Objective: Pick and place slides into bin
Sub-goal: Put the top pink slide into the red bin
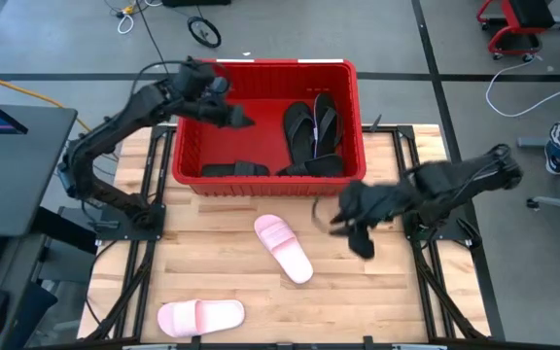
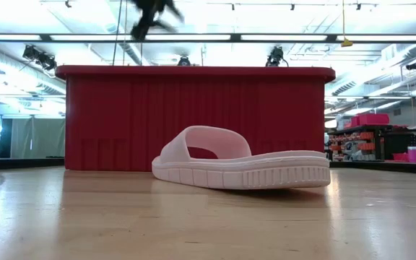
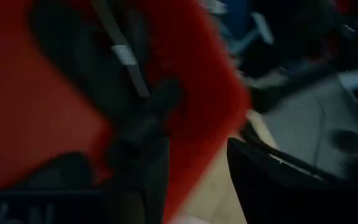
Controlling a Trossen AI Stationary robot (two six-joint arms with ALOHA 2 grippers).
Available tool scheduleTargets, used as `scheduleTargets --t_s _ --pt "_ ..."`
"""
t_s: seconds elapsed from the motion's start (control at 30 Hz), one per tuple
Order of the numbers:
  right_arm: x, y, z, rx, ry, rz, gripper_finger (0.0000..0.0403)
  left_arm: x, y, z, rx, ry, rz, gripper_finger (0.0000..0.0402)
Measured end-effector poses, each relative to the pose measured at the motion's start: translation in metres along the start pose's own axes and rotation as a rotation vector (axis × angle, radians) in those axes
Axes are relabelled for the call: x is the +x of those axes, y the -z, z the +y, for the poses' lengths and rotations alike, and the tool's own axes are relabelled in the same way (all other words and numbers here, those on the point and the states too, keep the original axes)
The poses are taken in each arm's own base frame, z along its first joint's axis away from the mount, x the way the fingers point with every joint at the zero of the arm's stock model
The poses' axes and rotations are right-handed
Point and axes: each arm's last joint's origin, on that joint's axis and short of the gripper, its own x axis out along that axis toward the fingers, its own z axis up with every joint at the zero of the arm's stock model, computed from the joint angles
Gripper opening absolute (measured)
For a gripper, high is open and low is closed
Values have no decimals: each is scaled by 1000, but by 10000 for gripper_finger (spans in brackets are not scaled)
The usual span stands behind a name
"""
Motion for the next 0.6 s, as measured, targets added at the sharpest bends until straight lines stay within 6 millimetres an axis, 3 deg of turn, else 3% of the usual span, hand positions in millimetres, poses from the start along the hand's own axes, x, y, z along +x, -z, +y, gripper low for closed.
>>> scheduleTargets --t_s 0.27,0.43,0.6 --pt "87 11 21 -119 76 168 148 -44 16 -85 180 250 -7 143" --pt "151 22 15 -338 276 231 148 -61 37 -116 239 358 55 127" --pt "203 37 3 -575 524 275 148 -65 60 -137 279 437 132 112"
